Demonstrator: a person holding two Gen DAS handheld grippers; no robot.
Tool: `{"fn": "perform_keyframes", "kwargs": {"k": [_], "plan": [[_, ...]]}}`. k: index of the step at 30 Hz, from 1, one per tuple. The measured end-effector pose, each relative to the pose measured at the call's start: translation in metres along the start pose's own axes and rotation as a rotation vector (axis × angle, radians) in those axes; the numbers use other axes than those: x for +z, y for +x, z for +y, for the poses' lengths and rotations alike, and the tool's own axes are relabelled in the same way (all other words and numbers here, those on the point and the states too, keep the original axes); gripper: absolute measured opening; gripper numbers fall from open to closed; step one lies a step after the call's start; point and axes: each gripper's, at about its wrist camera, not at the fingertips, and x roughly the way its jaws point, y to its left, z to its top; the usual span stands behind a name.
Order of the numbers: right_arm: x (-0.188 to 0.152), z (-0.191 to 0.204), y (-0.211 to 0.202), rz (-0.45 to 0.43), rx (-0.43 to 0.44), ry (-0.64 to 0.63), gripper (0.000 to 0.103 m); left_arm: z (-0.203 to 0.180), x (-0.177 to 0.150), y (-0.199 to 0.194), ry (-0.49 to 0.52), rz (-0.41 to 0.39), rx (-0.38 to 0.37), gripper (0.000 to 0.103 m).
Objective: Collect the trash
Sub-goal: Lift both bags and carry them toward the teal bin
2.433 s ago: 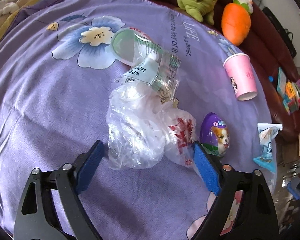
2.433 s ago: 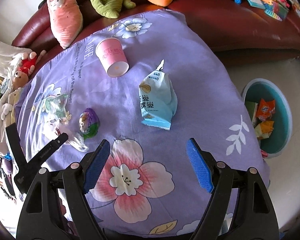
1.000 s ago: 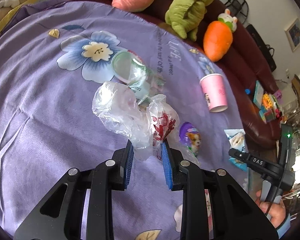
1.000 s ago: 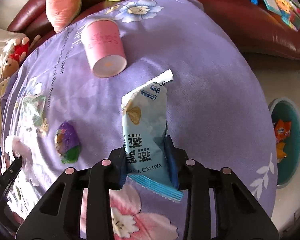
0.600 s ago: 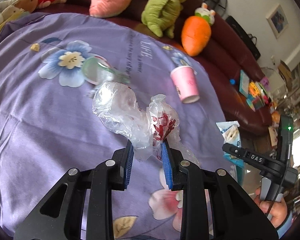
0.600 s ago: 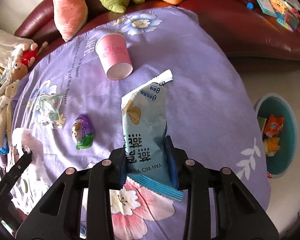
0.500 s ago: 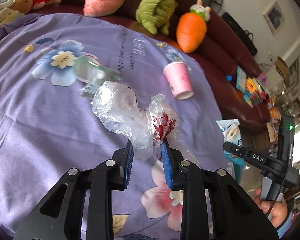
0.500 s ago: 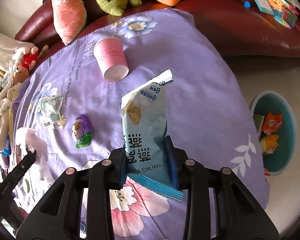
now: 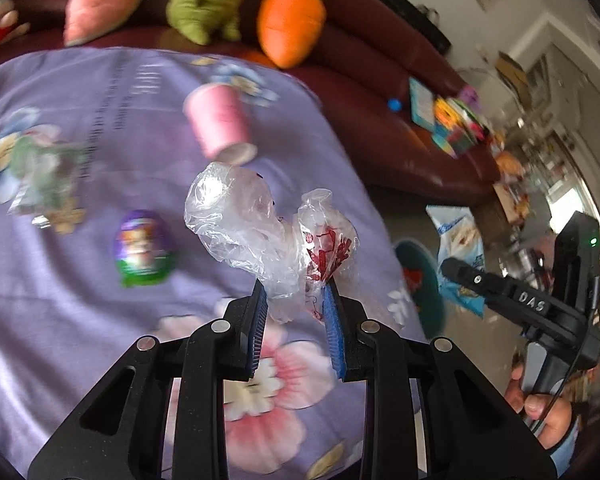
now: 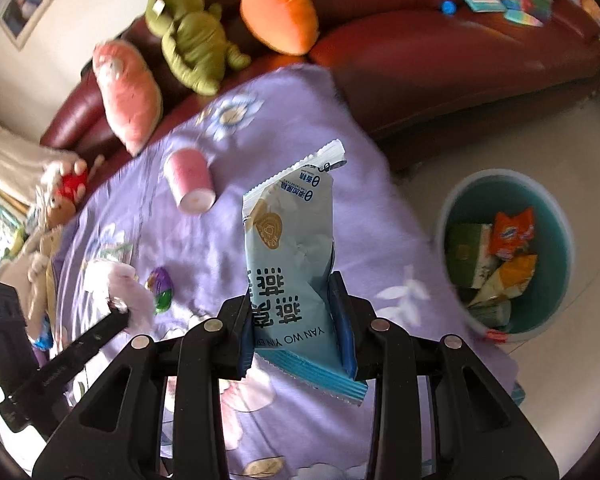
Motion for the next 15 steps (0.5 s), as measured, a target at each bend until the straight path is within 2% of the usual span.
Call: {"fn": "perform_keyframes", "kwargs": {"k": [15], "plan": [[0.004,-0.139,-0.043,-0.127,0.005,0.219,0.032,-0.138,0.010,0.094,0.259,0.127,-0.009,0.027]]}}
